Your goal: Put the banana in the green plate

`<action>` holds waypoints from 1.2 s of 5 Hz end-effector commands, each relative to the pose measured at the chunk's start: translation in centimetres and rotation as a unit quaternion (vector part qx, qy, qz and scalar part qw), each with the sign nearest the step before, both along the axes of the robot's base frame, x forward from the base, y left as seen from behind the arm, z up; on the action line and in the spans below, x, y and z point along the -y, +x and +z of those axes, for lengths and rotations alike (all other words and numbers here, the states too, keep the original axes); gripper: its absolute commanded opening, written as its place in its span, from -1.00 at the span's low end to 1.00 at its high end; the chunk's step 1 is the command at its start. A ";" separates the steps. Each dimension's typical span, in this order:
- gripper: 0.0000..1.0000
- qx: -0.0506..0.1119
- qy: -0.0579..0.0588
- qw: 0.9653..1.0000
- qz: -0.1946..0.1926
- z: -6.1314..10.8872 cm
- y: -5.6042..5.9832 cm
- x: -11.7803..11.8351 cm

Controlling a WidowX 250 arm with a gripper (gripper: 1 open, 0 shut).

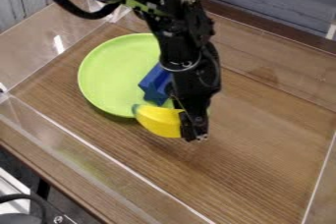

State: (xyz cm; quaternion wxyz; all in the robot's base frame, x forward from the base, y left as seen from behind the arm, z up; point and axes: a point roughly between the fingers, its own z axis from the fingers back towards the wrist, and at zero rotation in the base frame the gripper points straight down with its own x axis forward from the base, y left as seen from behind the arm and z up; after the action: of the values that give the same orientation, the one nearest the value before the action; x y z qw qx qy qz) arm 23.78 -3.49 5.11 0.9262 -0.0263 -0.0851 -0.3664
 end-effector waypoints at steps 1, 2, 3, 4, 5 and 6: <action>-1.00 0.017 0.003 1.000 0.005 1.0 -0.1 0.6; -1.00 0.016 0.006 1.000 0.012 1.1 -0.6 1.2; -1.00 0.015 0.007 1.000 0.021 2.0 -0.6 1.2; -1.00 0.015 0.009 0.999 0.030 3.0 -0.6 1.1; -1.00 0.023 0.030 0.999 0.006 3.6 -0.5 -0.2; -1.00 0.027 0.035 0.999 -0.001 4.4 0.2 -1.4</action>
State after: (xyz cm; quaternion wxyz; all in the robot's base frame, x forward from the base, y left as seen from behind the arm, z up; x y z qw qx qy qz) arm 23.19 -2.13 8.28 0.9256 0.0074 -0.0742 -0.3712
